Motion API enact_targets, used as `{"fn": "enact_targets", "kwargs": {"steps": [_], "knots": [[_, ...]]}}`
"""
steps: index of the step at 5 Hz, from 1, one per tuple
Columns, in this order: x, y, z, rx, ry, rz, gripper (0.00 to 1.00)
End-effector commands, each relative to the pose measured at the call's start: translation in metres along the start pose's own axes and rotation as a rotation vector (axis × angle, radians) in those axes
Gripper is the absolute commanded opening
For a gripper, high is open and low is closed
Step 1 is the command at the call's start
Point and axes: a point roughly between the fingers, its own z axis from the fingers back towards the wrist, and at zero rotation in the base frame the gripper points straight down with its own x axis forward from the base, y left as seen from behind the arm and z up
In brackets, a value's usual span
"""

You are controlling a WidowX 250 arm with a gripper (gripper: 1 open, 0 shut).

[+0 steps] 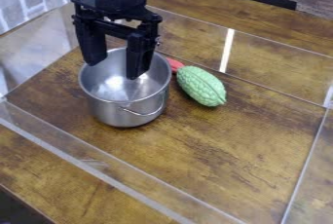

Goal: Move the pink spoon to the left

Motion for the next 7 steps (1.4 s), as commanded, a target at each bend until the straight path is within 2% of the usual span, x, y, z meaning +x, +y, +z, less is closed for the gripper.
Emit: {"fn": "enact_targets", "kwargs": {"steps": [1, 3, 4, 6, 7], "knots": [[0.012, 0.013, 0.002, 0.023, 0.001, -0.151, 1.0], [0.057, -0.002, 0.002, 0.08, -0.017, -0.341, 1.0], [0.082, -0.008, 0.008, 0.117, -0.03, -0.432, 1.0], [0.112, 0.006, 0.016, 0.161, -0.057, -0.437, 1.0], [0.133, 0.008, 0.018, 0.174, -0.065, -0.484, 0.0]]}}
